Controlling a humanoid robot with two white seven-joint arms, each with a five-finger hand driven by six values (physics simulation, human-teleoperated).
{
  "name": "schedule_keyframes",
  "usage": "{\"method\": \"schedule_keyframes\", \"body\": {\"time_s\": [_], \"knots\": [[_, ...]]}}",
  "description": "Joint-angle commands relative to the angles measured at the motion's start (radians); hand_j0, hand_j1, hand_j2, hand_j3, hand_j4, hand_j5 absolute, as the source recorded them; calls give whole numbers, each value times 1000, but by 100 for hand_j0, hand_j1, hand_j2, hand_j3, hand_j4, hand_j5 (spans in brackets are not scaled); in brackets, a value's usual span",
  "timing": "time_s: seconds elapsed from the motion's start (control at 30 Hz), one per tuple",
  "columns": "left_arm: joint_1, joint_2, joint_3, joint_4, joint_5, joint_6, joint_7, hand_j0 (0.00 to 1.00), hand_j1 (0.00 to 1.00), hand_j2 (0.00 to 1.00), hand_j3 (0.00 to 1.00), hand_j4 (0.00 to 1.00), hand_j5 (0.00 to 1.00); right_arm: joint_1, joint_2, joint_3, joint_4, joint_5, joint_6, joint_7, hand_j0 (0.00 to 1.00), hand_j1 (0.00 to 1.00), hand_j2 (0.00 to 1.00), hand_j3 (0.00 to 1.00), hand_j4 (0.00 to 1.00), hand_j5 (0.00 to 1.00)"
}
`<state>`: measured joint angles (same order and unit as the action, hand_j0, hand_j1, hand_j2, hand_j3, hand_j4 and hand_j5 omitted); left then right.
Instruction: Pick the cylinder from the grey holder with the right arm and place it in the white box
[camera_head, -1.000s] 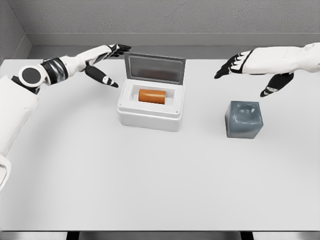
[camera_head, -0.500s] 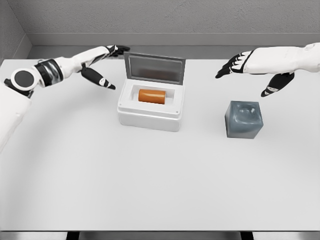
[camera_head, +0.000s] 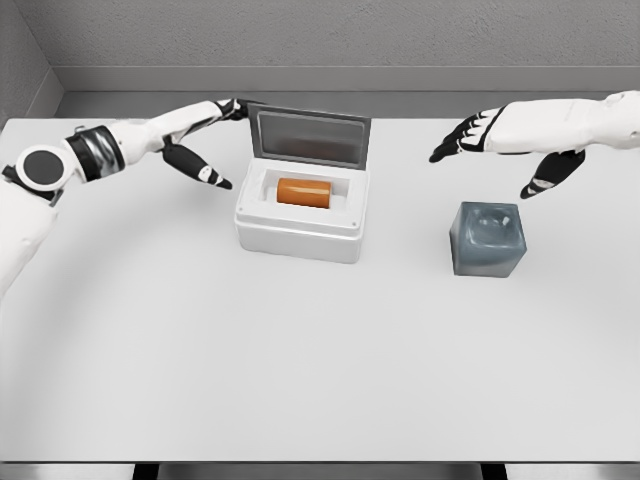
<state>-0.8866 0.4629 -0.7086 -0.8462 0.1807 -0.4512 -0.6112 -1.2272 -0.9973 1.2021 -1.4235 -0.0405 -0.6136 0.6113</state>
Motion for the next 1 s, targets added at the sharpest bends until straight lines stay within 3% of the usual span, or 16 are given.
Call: {"method": "schedule_keyframes", "body": {"time_s": [0.0, 0.4, 0.53, 0.7, 0.77, 0.87, 0.93, 0.97], "knots": [[0, 11, 1, -21, 14, 2, 0, 100, 100, 100, 100, 100, 100, 0, 0, -1, 0, -5, 3, 0, 100, 100, 100, 100, 100, 100], [40, 83, 3, -99, 42, 0, 0, 100, 100, 100, 100, 100, 100, 0, 5, 24, 0, -2, 3, 0, 100, 100, 100, 100, 100, 100], [44, 88, 14, -68, 59, 2, 0, 100, 100, 100, 100, 100, 100, 0, 9, 25, 0, -2, 3, 0, 100, 100, 100, 100, 100, 100], [78, 164, 18, -31, 118, -26, 0, 100, 100, 100, 100, 100, 100, 0, 8, 25, -8, -2, 3, 0, 100, 100, 100, 100, 100, 100], [87, 183, 18, -33, 129, -41, 0, 100, 100, 100, 100, 100, 100, 34, 8, 14, -31, -1, 3, 0, 100, 100, 100, 100, 100, 100], [118, 215, 43, -33, 151, -61, 0, 100, 100, 100, 100, 100, 100, 49, -29, 11, -87, -24, 3, 0, 100, 100, 100, 100, 100, 100], [123, 230, 43, -33, 171, -63, 0, 100, 100, 100, 100, 100, 100, 61, -123, 10, -138, -25, 3, -85, 100, 100, 100, 100, 100, 100], [123, 232, 43, -34, 172, -64, 0, 100, 100, 100, 100, 100, 100, 63, -129, 10, -138, -25, 3, -88, 100, 100, 100, 100, 100, 100]]}}
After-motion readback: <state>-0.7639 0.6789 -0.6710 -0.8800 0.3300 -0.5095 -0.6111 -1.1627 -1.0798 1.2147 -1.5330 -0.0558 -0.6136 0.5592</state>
